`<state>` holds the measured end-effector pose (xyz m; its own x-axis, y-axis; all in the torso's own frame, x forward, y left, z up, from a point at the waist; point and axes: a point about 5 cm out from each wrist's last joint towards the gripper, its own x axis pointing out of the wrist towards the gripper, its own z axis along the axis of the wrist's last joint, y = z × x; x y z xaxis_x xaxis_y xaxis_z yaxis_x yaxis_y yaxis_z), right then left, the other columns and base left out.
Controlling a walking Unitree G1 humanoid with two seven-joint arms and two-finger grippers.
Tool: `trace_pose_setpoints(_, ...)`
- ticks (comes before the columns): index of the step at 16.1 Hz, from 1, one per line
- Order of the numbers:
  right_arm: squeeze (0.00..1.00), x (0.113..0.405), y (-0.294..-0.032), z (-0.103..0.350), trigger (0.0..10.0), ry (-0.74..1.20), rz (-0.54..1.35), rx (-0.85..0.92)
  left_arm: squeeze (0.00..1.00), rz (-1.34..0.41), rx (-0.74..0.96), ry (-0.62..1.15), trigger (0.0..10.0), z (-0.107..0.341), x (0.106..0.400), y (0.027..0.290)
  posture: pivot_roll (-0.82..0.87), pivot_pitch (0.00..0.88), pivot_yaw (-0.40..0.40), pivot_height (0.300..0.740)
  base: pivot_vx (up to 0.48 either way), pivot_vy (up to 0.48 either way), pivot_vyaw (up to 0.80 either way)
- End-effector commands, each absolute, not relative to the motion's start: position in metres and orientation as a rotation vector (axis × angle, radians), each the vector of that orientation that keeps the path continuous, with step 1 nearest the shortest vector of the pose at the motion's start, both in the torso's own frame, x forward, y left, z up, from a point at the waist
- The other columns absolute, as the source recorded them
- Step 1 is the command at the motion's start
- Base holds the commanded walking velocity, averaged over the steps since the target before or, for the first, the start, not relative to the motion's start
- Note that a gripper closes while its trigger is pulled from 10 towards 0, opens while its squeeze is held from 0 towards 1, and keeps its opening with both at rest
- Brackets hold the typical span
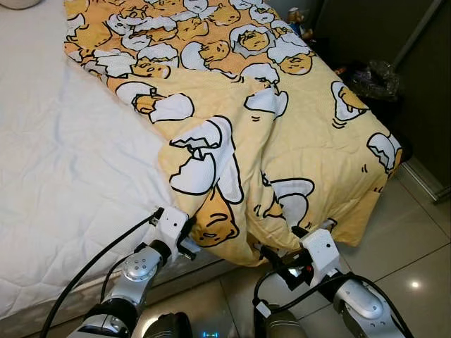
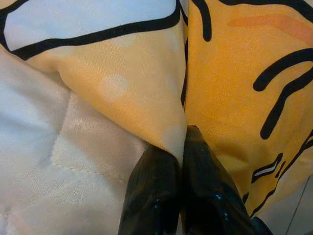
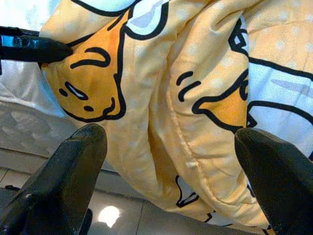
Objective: Clean up the room
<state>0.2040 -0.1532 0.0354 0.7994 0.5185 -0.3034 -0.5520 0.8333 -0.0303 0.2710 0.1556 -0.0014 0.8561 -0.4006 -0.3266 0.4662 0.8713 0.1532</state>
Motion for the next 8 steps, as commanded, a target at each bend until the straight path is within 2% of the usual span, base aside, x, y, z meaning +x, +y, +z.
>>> trace_pose_setpoints(1,0.00,0.2008,-0.1550,0.0315,10.0,0.310,0.582,-0.121,0.00,-0.440,0.226,0.379,10.0,-0.0176,0.2555,0.1625,-0.24,0.149,-0.005,0.731,0.000,0.000,0.00)
trace_pose_setpoints(2,0.00,0.2008,-0.1552,0.0314,10.0,0.311,0.582,-0.121,0.00,-0.432,0.226,0.378,10.0,-0.0174,0.2559,0.1626,-0.24,0.149,-0.005,0.731,0.000,0.000,0.00)
trace_pose_setpoints(8,0.00,0.2005,-0.1555,0.0302,10.0,0.313,0.579,-0.118,0.00,-0.429,0.218,0.373,10.0,-0.0167,0.2579,0.1573,-0.24,0.154,-0.004,0.731,-0.372,0.000,0.00)
